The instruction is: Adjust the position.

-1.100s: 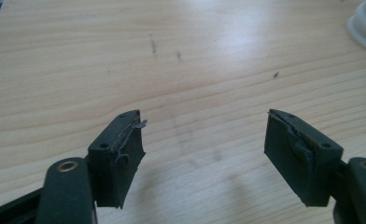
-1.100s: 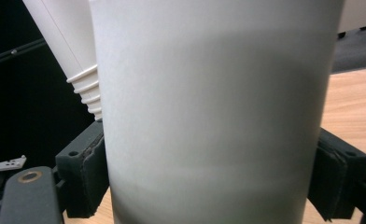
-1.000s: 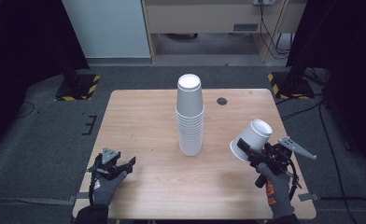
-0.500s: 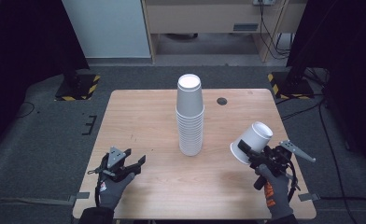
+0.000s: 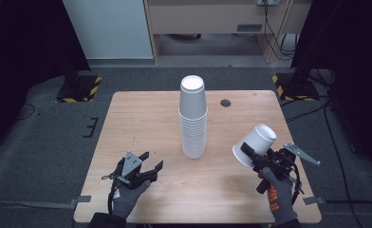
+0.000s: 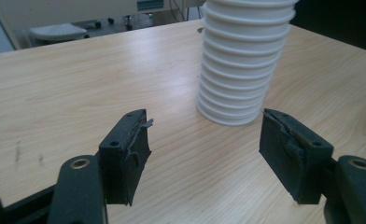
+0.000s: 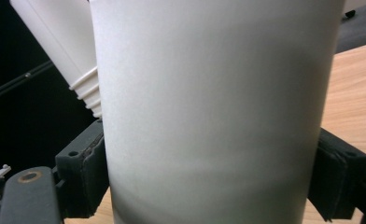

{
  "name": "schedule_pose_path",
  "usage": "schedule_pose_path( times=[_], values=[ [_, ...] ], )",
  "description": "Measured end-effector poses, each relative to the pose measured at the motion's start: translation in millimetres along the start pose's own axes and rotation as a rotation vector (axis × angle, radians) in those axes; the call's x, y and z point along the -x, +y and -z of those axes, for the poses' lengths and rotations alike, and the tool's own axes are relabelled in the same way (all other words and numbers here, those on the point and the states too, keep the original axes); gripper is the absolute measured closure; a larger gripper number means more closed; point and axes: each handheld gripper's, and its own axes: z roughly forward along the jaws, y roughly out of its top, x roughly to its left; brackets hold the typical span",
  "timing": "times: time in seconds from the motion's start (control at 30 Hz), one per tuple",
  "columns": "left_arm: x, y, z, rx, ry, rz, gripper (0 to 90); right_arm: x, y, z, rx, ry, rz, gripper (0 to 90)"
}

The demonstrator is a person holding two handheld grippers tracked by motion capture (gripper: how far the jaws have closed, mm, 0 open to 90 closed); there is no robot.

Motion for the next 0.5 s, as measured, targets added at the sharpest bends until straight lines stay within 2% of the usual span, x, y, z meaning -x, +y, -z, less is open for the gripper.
schedule_pose_path(
  times=[0.33,0.5],
  values=[
    [21.1,9.4,-11.1,0.017,-0.047,-0.028,33.9,0.8,-0.7,0.0,0.005,0.011,-0.02,15.7],
    [31.4,16.6,-14.1,0.04,-0.073,-0.046,35.1,0.3,-1.4,-0.2,0.008,0.019,-0.034,15.8]
  ],
)
